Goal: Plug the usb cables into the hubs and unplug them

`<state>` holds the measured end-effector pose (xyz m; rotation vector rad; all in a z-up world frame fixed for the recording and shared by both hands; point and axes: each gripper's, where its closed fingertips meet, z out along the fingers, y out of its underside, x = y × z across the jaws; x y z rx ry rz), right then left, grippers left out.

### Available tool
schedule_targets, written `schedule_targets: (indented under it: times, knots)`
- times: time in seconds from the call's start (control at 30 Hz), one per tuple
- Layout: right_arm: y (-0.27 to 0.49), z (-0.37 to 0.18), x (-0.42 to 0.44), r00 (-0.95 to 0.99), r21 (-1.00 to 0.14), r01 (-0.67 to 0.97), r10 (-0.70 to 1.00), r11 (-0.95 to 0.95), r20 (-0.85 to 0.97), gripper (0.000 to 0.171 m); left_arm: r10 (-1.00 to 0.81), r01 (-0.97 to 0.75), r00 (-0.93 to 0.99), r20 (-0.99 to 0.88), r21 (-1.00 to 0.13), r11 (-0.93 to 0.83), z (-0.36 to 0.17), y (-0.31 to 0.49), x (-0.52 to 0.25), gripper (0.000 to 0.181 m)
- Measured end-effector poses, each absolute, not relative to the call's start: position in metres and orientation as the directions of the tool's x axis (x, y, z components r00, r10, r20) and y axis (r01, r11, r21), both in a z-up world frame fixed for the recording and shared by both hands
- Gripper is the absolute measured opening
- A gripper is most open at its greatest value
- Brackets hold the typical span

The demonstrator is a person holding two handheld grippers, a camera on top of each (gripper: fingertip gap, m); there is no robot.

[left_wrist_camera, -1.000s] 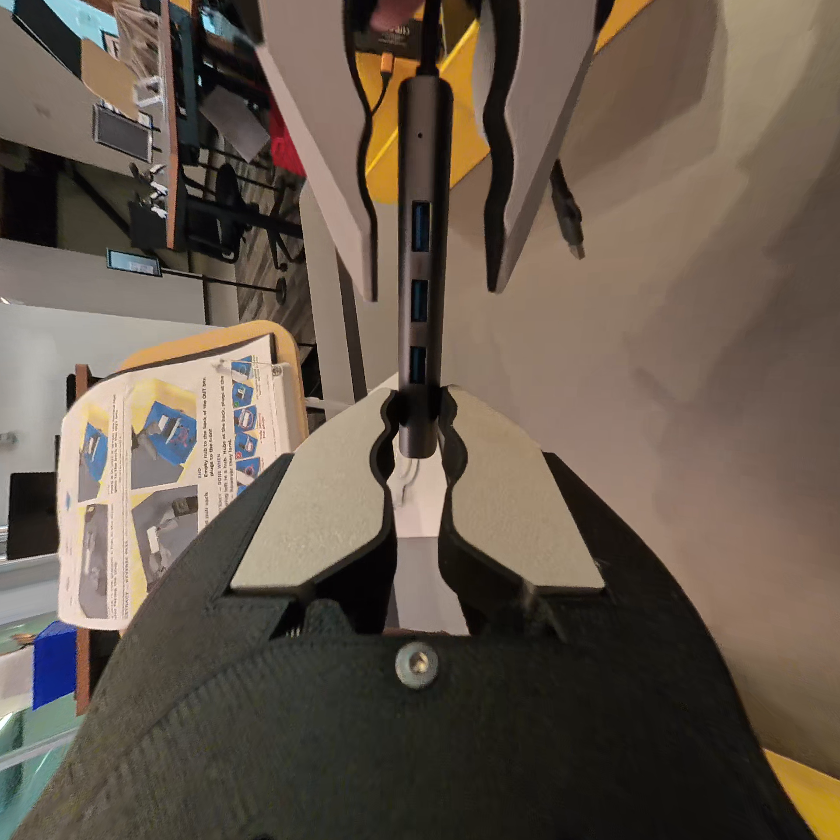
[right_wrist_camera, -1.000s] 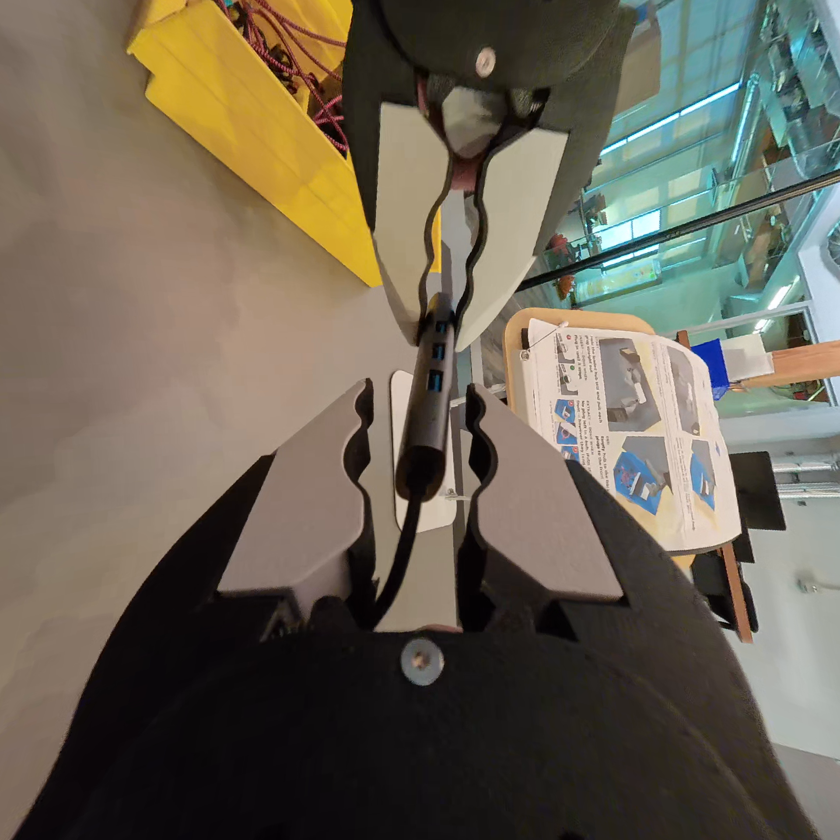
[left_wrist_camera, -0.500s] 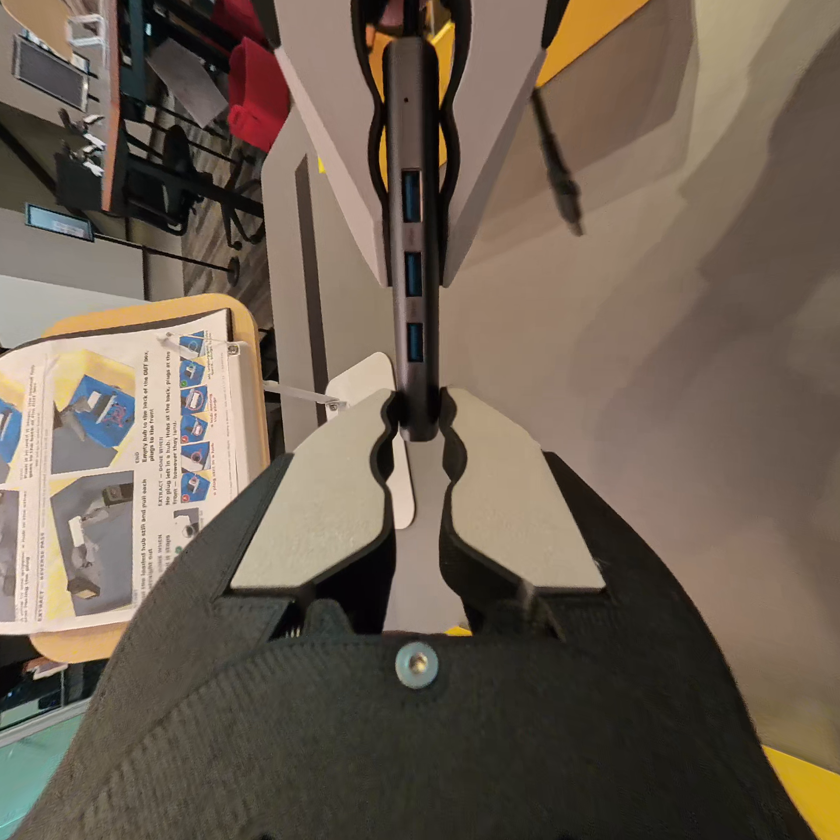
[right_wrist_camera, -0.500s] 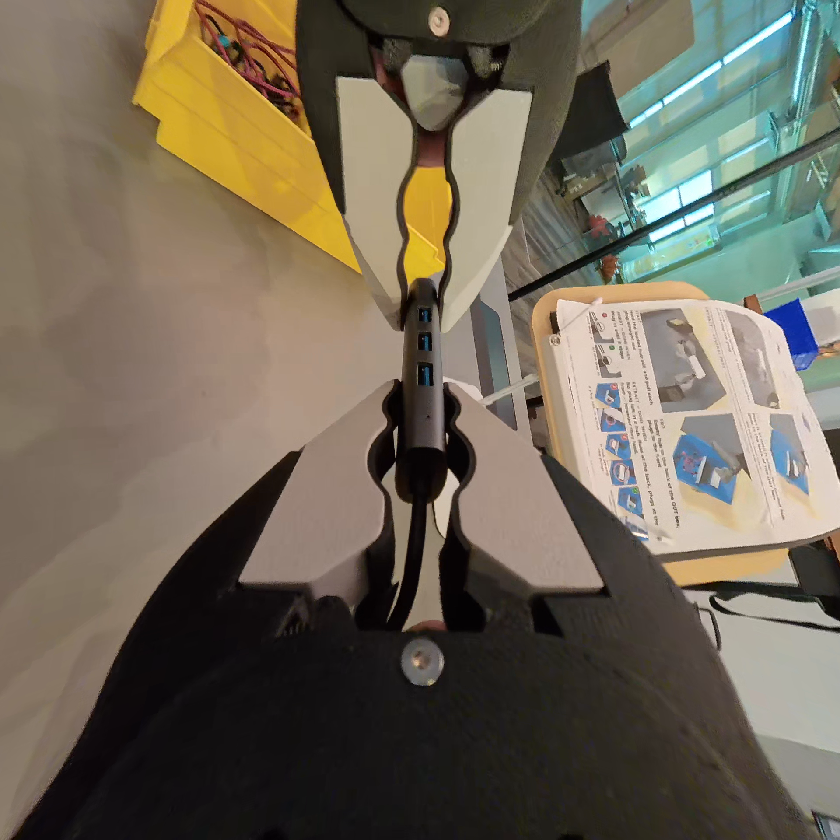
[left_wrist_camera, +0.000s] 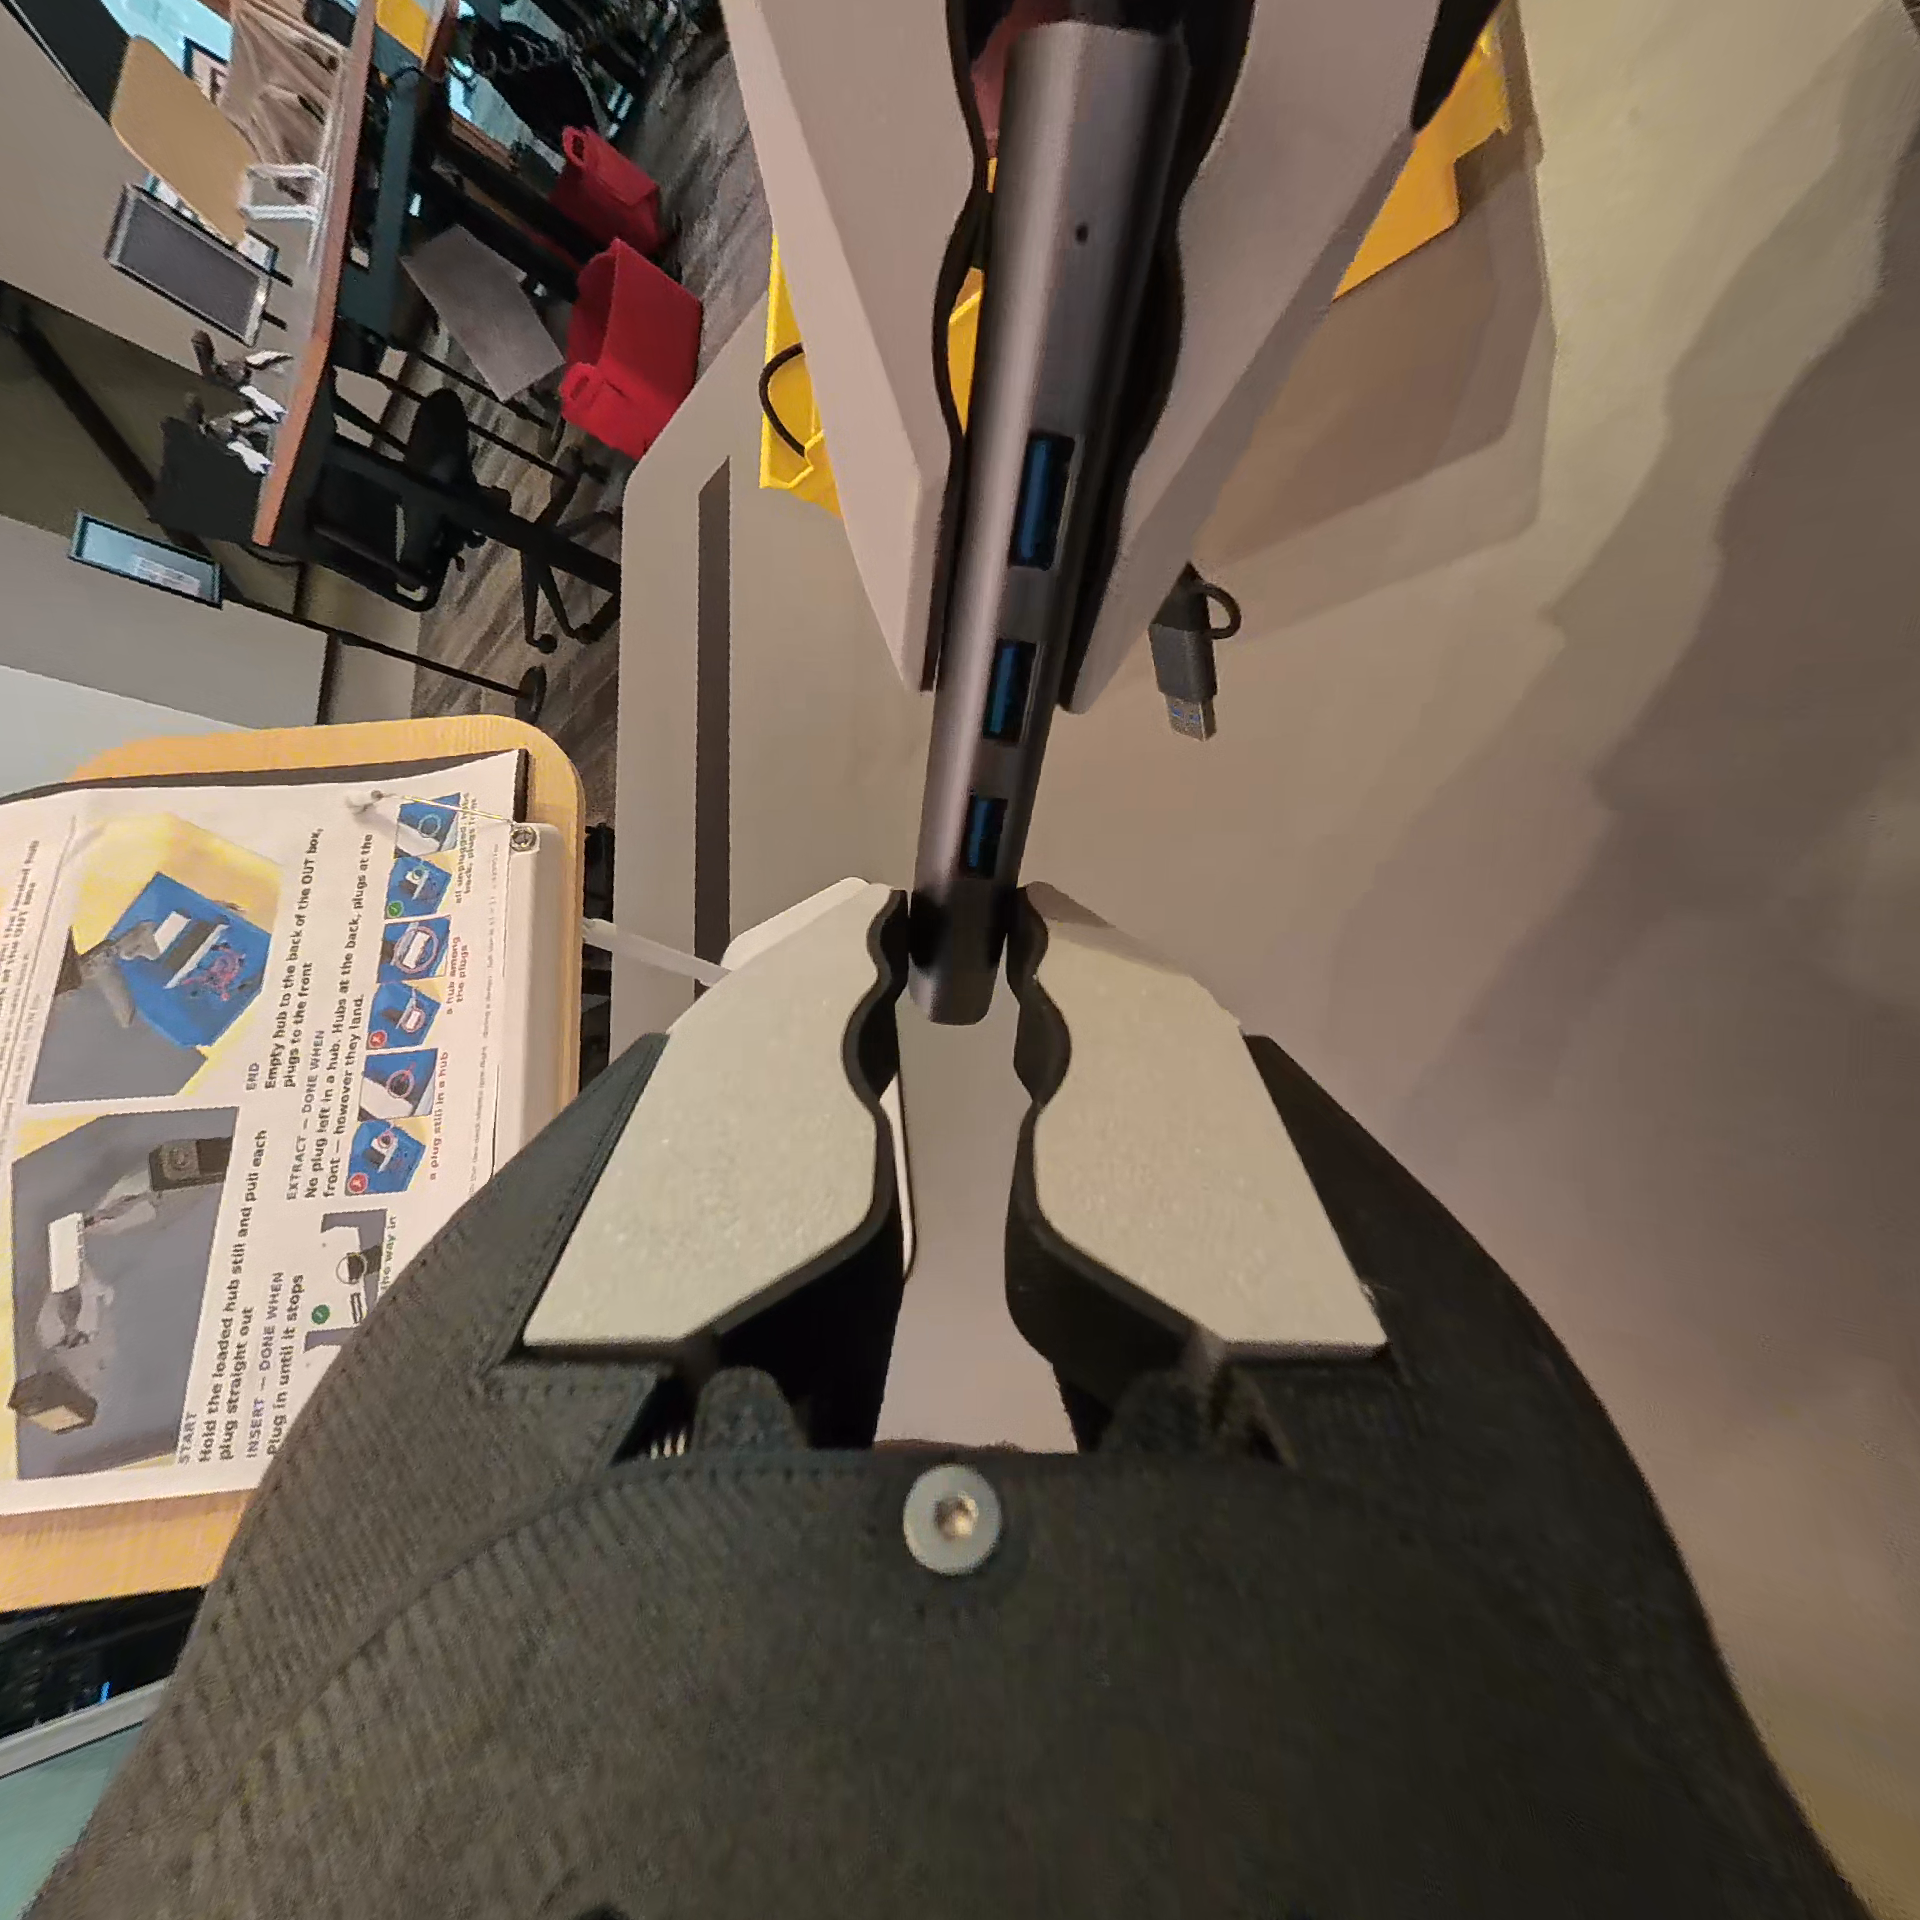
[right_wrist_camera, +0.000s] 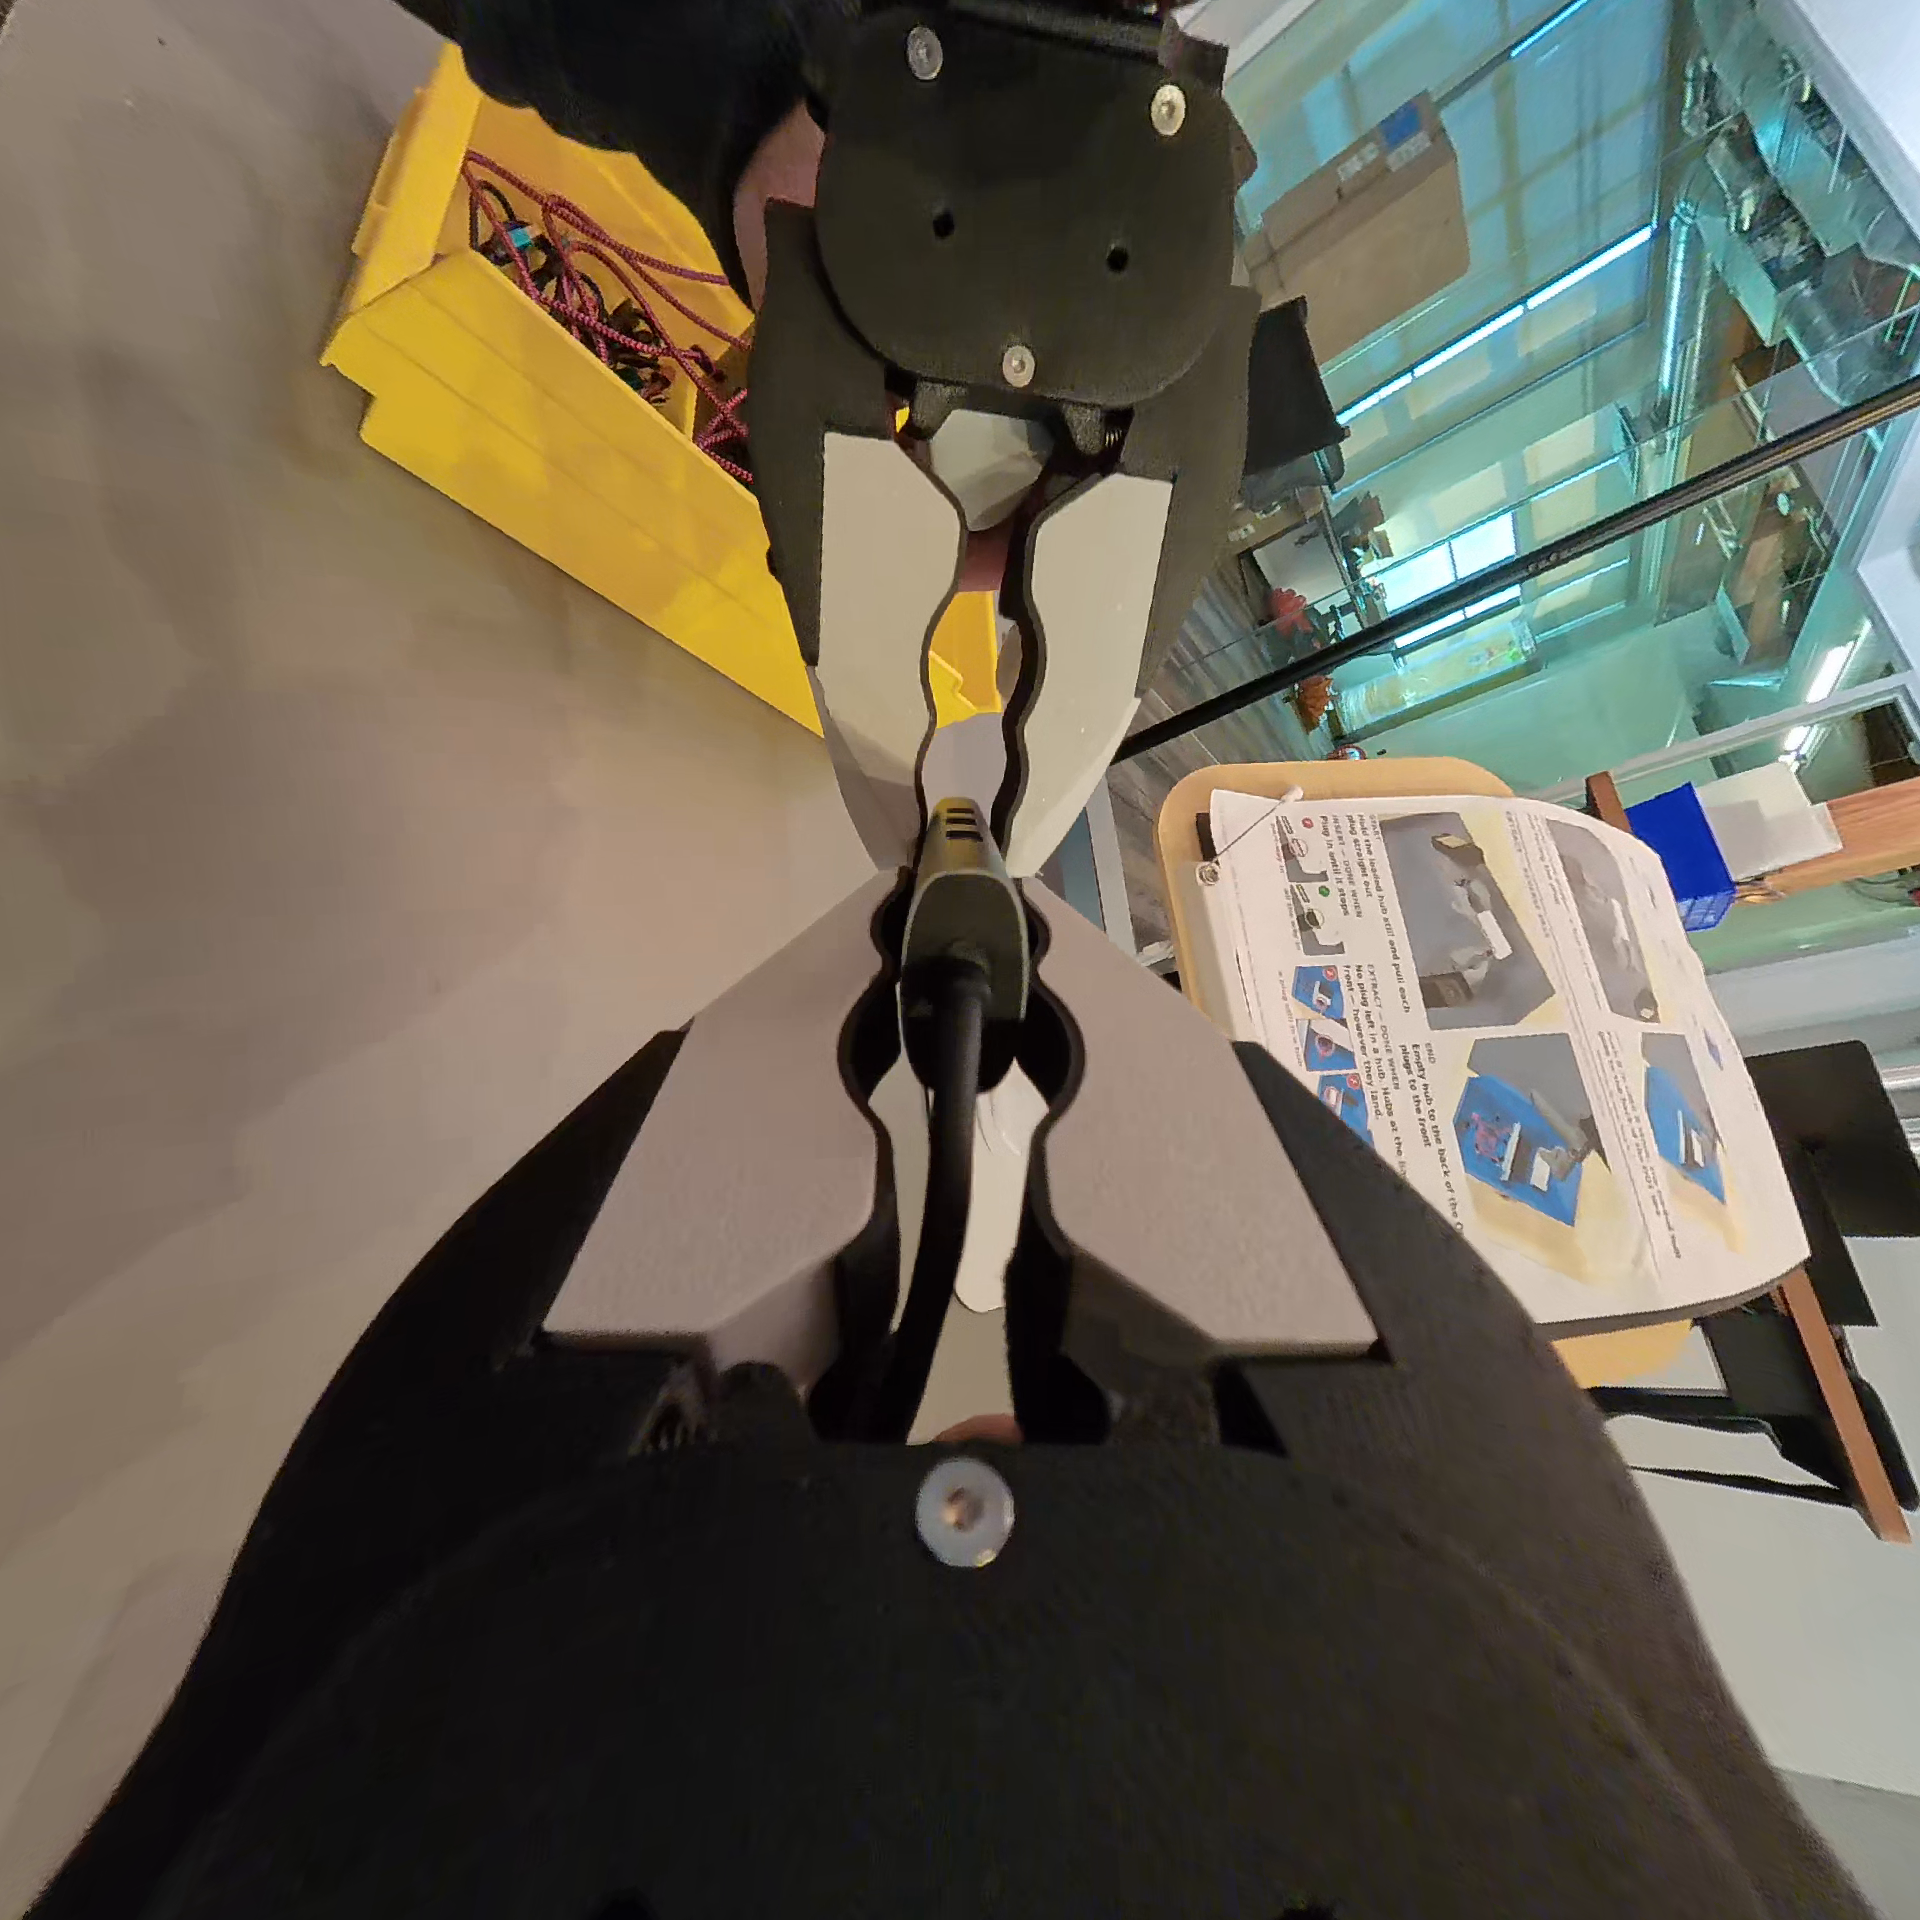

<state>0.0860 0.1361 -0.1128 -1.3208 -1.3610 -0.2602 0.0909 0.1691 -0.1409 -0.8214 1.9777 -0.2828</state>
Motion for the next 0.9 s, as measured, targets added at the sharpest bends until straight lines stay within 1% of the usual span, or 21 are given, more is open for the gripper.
schedule_targets:
  times: [0.1, 0.4, 0.5, 0.6, 0.7, 0.9]
  knots:
    - [0.139, -0.111, 0.084, 0.328, -0.548, 0.77, 0.534, 0.326, 0.779, 0.014, -0.659, -0.438, -0.326, -0.678, -0.51, 0.74, -0.142, 0.171, 0.092, 0.017]
    - [0.145, -0.119, 0.081, 0.311, -0.516, 0.81, 0.541, 0.278, 0.781, 0.014, -0.647, -0.487, -0.332, -0.687, -0.462, 0.741, -0.151, 0.175, 0.094, 0.017]
    - [0.146, -0.124, 0.083, 0.307, -0.514, 0.826, 0.581, 0.23, 0.754, 0.015, -0.648, -0.509, -0.346, -0.678, -0.445, 0.737, -0.158, 0.175, 0.096, 0.016]
    - [0.15, -0.133, 0.085, 0.283, -0.462, 0.872, 0.6, 0.165, 0.748, 0.015, -0.648, -0.531, -0.356, -0.673, -0.425, 0.733, -0.168, 0.178, 0.1, 0.016]
    - [0.153, -0.139, 0.088, 0.275, -0.429, 0.895, 0.608, 0.121, 0.745, 0.015, -0.656, -0.54, -0.352, -0.668, -0.427, 0.725, -0.174, 0.18, 0.104, 0.016]
    - [0.154, -0.147, 0.095, 0.276, -0.403, 0.912, 0.623, 0.069, 0.732, 0.015, -0.663, -0.561, -0.353, -0.661, -0.417, 0.715, -0.18, 0.182, 0.106, 0.016]
